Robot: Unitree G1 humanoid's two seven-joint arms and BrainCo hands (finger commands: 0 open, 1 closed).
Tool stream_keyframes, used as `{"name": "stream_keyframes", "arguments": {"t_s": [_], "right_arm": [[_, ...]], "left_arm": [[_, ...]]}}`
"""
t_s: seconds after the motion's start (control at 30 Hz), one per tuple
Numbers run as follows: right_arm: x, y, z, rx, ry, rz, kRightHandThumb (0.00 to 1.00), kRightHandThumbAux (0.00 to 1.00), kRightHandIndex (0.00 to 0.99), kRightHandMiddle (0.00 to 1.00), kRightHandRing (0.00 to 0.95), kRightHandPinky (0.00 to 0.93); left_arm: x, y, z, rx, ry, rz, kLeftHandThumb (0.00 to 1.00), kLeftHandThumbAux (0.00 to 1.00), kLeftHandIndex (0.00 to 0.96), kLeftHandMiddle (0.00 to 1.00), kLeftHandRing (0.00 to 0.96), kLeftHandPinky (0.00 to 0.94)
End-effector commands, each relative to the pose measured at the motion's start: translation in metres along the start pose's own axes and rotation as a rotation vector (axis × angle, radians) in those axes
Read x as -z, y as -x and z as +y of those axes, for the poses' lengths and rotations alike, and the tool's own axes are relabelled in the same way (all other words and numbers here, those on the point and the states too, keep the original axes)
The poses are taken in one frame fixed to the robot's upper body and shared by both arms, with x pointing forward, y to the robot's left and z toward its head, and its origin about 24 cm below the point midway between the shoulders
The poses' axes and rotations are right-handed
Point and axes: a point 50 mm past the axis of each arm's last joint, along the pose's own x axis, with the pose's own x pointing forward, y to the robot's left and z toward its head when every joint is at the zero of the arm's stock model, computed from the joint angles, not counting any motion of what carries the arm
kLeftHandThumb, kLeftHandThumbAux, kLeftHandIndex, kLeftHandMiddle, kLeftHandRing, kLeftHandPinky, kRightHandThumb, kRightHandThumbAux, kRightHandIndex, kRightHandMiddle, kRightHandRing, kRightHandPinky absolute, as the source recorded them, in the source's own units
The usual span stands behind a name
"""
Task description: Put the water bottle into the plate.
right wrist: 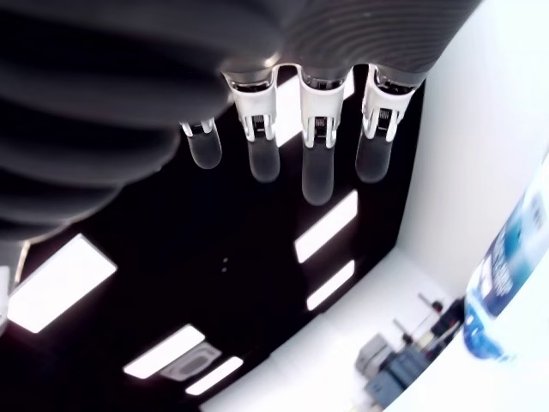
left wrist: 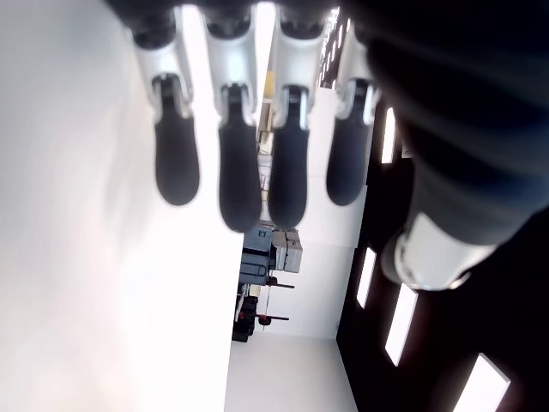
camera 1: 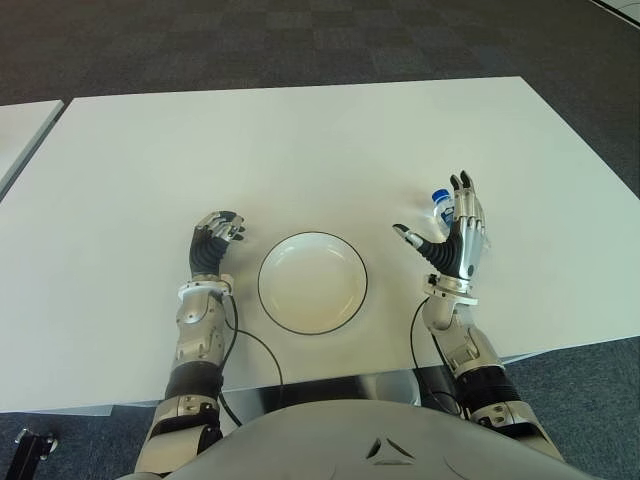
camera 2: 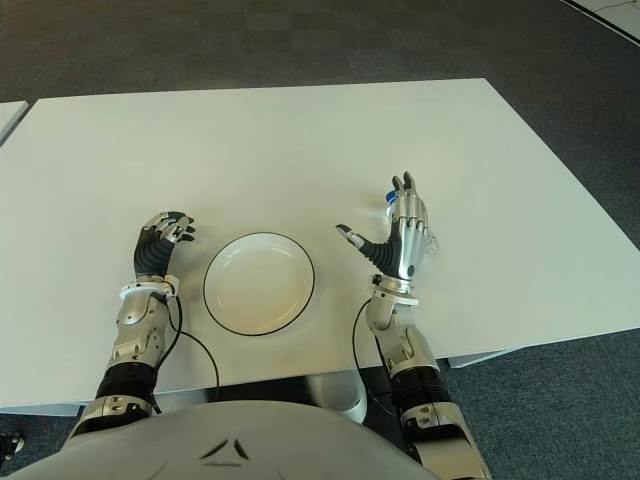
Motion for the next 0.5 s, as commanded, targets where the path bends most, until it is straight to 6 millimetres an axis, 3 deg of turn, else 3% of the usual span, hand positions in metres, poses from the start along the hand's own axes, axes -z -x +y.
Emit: {"name": "stream_keyframes", "arguments": {"t_s": [0.03, 0.5], "right_arm": [[0.006, -0.008, -0.002, 0.056, 0.052, 0.032, 0.532, 0.329, 0.000, 0.000, 0.000, 0.000], [0.024, -0.032, -0.008, 0.103, 0.130, 0.176, 0.602, 0.179, 0.000, 0.000, 0.000, 0.000]], "left_arm": [[0.029, 0.015, 0.005, -0.038, 0.019, 0.167, 0.837, 0.675, 0.432, 0.470, 0.530, 0.522], [0.031, 0.017, 0.005, -0.037, 0.015, 0.153, 0.838, 0.674, 0.441, 0.464, 0.519, 0.508]]}}
